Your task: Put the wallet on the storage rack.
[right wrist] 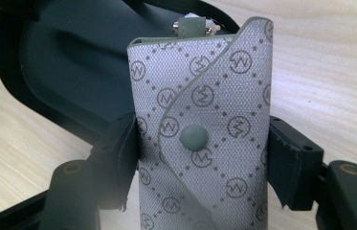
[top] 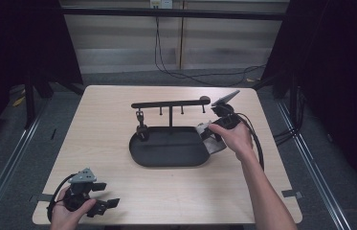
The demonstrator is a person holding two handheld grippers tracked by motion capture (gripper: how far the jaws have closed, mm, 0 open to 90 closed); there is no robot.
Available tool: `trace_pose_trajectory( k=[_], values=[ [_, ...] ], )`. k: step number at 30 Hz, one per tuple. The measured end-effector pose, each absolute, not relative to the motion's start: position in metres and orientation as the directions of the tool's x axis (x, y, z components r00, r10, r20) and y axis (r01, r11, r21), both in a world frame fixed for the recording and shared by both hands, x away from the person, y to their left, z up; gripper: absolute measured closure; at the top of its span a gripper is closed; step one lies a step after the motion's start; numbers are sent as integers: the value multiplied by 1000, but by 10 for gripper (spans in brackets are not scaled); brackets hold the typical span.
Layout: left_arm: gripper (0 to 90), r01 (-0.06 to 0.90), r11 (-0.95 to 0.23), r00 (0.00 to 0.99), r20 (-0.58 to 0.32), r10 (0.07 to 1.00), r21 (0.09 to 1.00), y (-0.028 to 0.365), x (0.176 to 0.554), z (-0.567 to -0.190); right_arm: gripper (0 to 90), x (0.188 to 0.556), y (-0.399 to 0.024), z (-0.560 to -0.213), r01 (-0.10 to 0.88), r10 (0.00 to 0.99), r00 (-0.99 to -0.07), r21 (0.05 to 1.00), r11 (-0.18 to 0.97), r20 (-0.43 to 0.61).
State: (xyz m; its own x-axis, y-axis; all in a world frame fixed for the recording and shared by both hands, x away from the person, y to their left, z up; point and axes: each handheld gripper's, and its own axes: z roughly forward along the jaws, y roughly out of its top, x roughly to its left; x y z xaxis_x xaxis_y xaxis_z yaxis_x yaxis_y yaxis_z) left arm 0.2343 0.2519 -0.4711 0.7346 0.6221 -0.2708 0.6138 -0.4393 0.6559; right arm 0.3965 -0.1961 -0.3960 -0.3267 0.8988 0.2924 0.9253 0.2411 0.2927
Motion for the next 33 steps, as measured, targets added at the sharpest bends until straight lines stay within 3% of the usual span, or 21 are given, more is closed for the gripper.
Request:
trace_pose_trajectory(
  k=[9, 33],
  values=[
    [174, 616, -437, 734, -276, 620, 656, 253, 234, -471, 343, 403, -196, -416, 942, 887, -270, 291, 164, 376],
    [174, 612, -444, 738, -271, 617, 655, 252, 234, -471, 344, 409, -186, -446, 948, 877, -220, 304, 90, 428]
  ],
)
